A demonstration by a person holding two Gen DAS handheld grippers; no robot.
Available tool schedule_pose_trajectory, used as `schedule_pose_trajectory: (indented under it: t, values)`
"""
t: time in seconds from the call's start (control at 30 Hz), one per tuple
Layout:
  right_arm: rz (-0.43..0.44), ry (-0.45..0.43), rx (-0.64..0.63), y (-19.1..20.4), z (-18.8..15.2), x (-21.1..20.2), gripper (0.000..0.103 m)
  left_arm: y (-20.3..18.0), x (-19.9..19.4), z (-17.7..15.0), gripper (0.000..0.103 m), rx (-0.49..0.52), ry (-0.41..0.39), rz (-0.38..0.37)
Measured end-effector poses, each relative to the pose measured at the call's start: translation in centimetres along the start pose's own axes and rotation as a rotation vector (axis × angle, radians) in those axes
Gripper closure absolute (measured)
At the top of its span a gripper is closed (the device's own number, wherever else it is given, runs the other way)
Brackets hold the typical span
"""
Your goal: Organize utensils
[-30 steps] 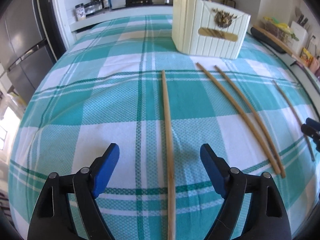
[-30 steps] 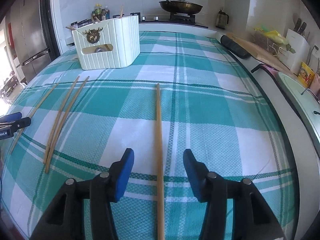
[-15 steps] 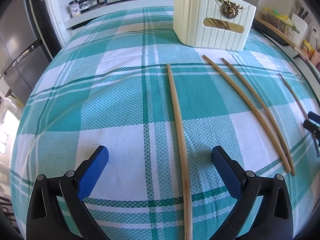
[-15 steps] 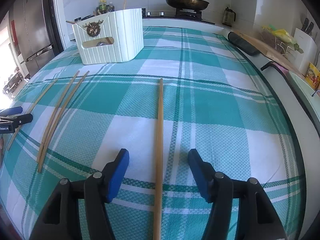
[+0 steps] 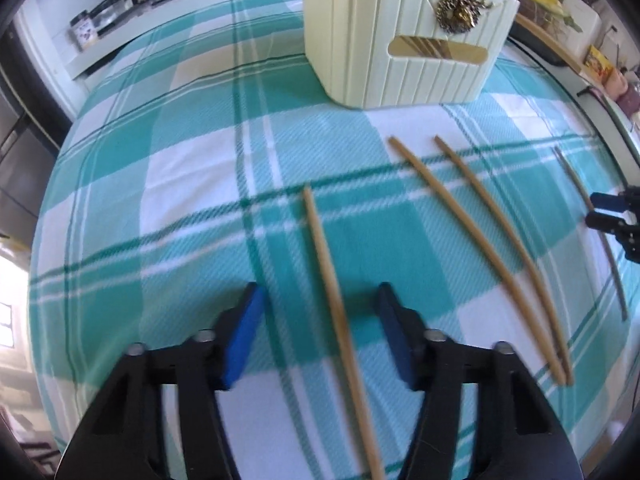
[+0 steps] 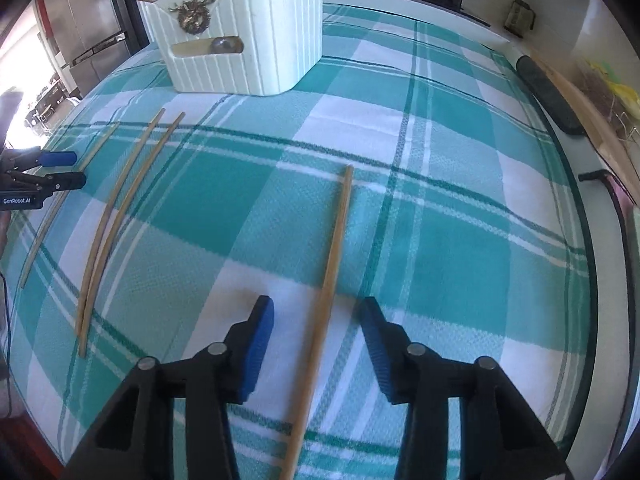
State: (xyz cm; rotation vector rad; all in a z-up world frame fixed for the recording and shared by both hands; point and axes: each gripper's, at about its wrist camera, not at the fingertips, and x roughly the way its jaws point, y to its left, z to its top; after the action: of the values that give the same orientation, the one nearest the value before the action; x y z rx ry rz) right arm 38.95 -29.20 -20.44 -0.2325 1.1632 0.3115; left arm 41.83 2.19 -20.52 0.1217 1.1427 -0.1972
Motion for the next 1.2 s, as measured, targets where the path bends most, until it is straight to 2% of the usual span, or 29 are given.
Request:
schedule_pose_trajectory:
  t: [0.03,0.07,0.1,0.13,0.23,0.33,0.53,0.73,0.9,1.0,1.2]
  values:
    - [0.005,0.002,0.013,-0.2,0.8,0.3,0.072,-0.1,0.2,0.7,0.071,-0.008,0.000,0.008]
    - [0.009,-0.002,0.030,-0.4,1.8,0.7,0.079,-0.2,0.3,1.1,0.096,-0.011,-0.001,0.015]
    - [0.015,0.001,0.051,-0.7,2.7,1.2,0.092,-0.2,0.4,1.4,0.098,-0.015,-0.002,0.012]
    - [0.014,-0.004,0.068,-0.9,3.3,1.5,0.096,-0.2,0.4,1.6,0.098,-0.027,-0.007,0.007]
    - [0.029,-0.028,0.122,-1.4,4.8,2.0,0.096,0.2,-1.1,1.4,0.099,-0.066,-0.059,-0.017]
    - [0.082,-0.110,0.185,-1.9,4.8,0.1,0.096,0.6,-4.7,0.6,0.099,-0.080,-0.153,-0.041]
    - [0.186,-0.331,0.191,-1.1,3.2,-9.3,0.096,1.5,-13.4,-1.6,0.099,-0.100,-0.340,-0.101]
    - [0.181,-0.472,0.139,0.8,1.4,-16.5,0.096,1.4,-19.2,-3.7,0.099,-0.109,-0.487,-0.157]
    - [0.113,-0.566,0.082,2.8,0.6,-19.0,0.096,0.6,-20.5,-4.4,0.099,-0.104,-0.520,-0.163]
    - [0.111,-0.596,0.075,3.2,0.9,-20.0,0.097,0.5,-21.3,-4.5,0.099,-0.104,-0.529,-0.180]
    - [0.093,-0.578,0.058,2.9,2.6,-21.2,0.097,0.4,-22.1,-4.2,0.099,-0.081,-0.533,-0.204]
